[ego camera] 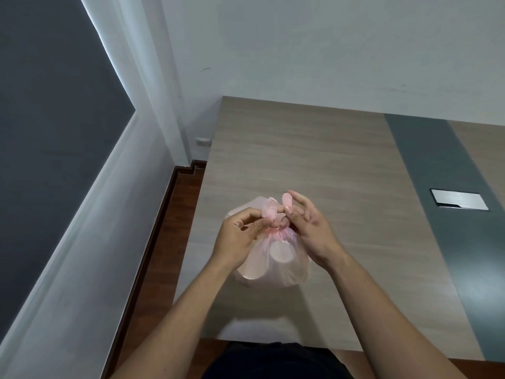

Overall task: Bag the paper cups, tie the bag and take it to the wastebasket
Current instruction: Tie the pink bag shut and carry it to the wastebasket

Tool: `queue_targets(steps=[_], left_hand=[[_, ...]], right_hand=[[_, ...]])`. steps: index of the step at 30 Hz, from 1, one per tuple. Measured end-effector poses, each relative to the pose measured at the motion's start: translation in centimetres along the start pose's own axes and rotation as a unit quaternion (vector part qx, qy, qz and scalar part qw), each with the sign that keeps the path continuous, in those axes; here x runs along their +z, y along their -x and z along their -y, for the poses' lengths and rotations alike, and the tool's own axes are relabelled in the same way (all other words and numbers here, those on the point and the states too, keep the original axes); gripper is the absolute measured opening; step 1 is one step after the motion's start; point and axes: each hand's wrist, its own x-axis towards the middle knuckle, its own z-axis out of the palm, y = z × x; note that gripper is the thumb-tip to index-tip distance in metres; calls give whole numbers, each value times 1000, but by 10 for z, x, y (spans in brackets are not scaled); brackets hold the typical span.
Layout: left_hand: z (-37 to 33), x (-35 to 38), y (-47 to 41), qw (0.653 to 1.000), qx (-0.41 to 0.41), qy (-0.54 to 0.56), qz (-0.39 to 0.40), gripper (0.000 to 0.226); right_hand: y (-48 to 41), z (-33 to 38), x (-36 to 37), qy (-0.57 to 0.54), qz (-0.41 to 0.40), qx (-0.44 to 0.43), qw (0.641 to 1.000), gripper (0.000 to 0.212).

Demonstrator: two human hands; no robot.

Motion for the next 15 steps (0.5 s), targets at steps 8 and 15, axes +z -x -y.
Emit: queue_targets(steps=[8, 15], left_hand=[[7, -1, -5, 996, -28, 76, 45, 34], [13, -6, -4, 992, -83, 54, 84, 43]], right_hand=[[2, 4, 6, 34, -46, 36, 998, 15], [11, 18, 14, 141, 41, 55, 988, 14]])
